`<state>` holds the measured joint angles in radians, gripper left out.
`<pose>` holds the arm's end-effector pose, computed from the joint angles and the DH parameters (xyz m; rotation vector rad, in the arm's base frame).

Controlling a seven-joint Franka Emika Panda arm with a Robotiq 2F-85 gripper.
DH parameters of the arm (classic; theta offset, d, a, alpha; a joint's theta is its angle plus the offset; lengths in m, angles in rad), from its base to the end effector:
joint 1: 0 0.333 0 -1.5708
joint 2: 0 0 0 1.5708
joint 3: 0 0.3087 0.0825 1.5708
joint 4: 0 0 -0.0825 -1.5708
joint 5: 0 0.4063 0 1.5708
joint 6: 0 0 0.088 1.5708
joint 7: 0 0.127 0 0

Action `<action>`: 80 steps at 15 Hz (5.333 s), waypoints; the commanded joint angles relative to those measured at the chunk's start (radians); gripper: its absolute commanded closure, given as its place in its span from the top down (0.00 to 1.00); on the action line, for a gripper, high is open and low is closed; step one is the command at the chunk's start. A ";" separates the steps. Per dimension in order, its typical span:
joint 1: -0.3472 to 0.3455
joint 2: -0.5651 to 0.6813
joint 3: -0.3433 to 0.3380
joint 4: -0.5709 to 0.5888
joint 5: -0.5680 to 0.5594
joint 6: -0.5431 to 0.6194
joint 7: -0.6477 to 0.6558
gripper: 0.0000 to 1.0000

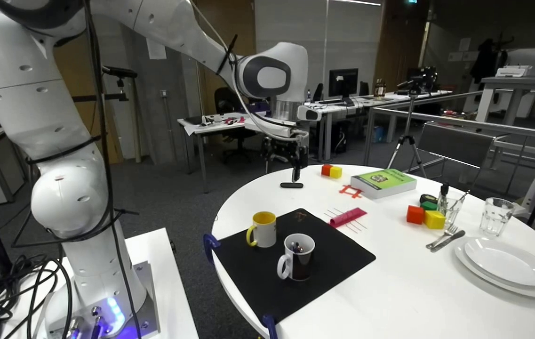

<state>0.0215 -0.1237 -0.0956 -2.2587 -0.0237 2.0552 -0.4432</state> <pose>0.5073 -0.0394 0.3681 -3.0701 -0.5939 0.1249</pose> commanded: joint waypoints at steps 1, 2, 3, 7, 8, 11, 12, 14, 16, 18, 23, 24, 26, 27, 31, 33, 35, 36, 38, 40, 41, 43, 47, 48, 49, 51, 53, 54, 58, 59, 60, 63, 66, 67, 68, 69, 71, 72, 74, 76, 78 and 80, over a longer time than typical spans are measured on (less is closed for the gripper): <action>-0.024 0.128 0.006 0.097 -0.027 0.036 -0.044 1.00; -0.027 0.154 0.009 0.114 -0.031 0.039 -0.046 1.00; -0.031 0.180 0.012 0.136 -0.033 0.020 -0.050 1.00; -0.047 0.253 0.019 0.205 -0.059 -0.066 -0.103 1.00; -0.051 0.266 0.021 0.218 -0.068 -0.097 -0.125 1.00; -0.059 0.301 0.025 0.248 -0.103 -0.172 -0.165 1.00; -0.062 0.311 0.026 0.254 -0.109 -0.183 -0.169 1.00; -0.063 0.294 0.032 0.219 -0.090 -0.146 -0.141 1.00; -0.064 0.304 0.033 0.223 -0.090 -0.151 -0.145 1.00; -0.064 0.306 0.033 0.225 -0.090 -0.151 -0.146 1.00; -0.050 0.330 0.050 0.220 -0.163 -0.149 -0.145 1.00; -0.048 0.342 0.054 0.224 -0.186 -0.156 -0.148 1.00; -0.046 0.365 0.061 0.231 -0.230 -0.158 -0.146 1.00; -0.047 0.378 0.064 0.235 -0.245 -0.159 -0.148 1.00; -0.050 0.416 0.070 0.241 -0.294 -0.168 -0.155 1.00; -0.053 0.430 0.068 0.240 -0.315 -0.170 -0.157 1.00; -0.056 0.441 0.067 0.237 -0.327 -0.165 -0.155 1.00; -0.057 0.447 0.068 0.236 -0.331 -0.163 -0.156 1.00; -0.059 0.457 0.068 0.236 -0.337 -0.162 -0.154 1.00; -0.061 0.466 0.068 0.235 -0.341 -0.160 -0.153 1.00; -0.062 0.471 0.068 0.236 -0.343 -0.159 -0.153 1.00; -0.066 0.478 0.067 0.236 -0.343 -0.155 -0.151 1.00; -0.070 0.495 0.066 0.236 -0.347 -0.146 -0.149 1.00; -0.070 0.497 0.066 0.236 -0.347 -0.142 -0.147 1.00; -0.070 0.499 0.066 0.235 -0.348 -0.137 -0.145 1.00; -0.070 0.501 0.066 0.236 -0.348 -0.130 -0.141 1.00; -0.070 0.504 0.066 0.237 -0.347 -0.127 -0.139 1.00; -0.070 0.507 0.066 0.239 -0.347 -0.126 -0.139 0.99; -0.069 0.515 0.066 0.244 -0.344 -0.111 -0.129 0.96; -0.069 0.515 0.067 0.246 -0.344 -0.109 -0.128 0.96; -0.068 0.516 0.067 0.248 -0.345 -0.106 -0.128 0.99; -0.067 0.520 0.065 0.254 -0.347 -0.094 -0.121 1.00; -0.067 0.525 0.064 0.259 -0.345 -0.079 -0.111 1.00; -0.067 0.526 0.064 0.259 -0.347 -0.075 -0.108 1.00; -0.067 0.528 0.063 0.261 -0.347 -0.073 -0.105 1.00; -0.067 0.531 0.063 0.263 -0.347 -0.072 -0.101 1.00; -0.067 0.534 0.064 0.267 -0.344 -0.073 -0.096 1.00; -0.067 0.537 0.064 0.269 -0.344 -0.075 -0.094 1.00; -0.067 0.545 0.064 0.273 -0.347 -0.077 -0.092 1.00; -0.066 0.555 0.064 0.279 -0.348 -0.080 -0.091 0.99; -0.066 0.563 0.065 0.283 -0.347 -0.083 -0.092 0.95; -0.065 0.569 0.066 0.289 -0.347 -0.086 -0.092 0.71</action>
<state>-0.0292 0.4287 -0.0410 -1.9981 -0.3473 1.9758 -0.5527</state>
